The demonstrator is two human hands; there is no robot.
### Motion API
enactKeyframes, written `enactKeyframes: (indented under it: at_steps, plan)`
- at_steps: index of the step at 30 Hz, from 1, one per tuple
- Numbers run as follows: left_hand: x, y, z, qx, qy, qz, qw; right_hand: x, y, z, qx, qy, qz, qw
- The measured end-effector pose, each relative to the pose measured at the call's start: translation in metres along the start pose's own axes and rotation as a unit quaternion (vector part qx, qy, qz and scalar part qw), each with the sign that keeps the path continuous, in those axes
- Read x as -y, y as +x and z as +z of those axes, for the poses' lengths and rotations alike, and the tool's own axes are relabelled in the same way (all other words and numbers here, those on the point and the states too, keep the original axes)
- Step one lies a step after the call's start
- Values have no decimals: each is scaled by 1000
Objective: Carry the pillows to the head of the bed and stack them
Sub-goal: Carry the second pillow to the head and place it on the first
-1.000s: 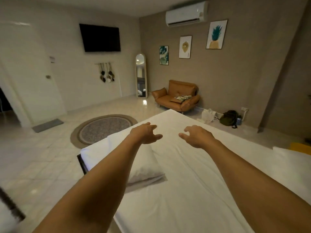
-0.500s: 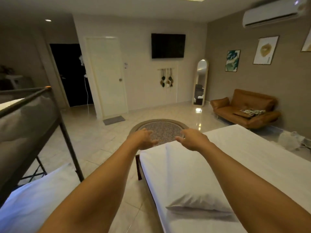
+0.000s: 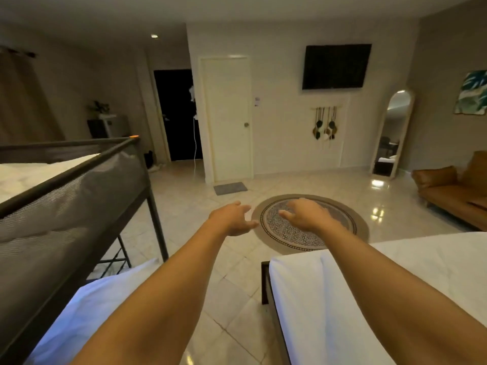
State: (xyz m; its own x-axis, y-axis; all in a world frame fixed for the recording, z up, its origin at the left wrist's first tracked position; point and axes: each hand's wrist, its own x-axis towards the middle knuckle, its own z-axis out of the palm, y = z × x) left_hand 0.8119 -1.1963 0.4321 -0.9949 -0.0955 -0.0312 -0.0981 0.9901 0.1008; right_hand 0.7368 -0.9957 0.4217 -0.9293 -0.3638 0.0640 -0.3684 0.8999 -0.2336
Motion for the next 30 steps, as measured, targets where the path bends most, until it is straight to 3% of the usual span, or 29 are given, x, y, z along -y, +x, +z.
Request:
enactKeyframes:
  at_steps: [13, 21, 30]
  plan:
    - [126, 198, -15, -10, 3, -43, 999, 54, 244, 38, 9, -6, -43, 999]
    - [202, 339, -29, 5, -4, -5, 1000, 82, 375, 51, 0, -2, 9, 1000]
    - [206, 485, -29, 12, -19, 98, 995, 53, 485, 55, -14, -18, 93, 995]
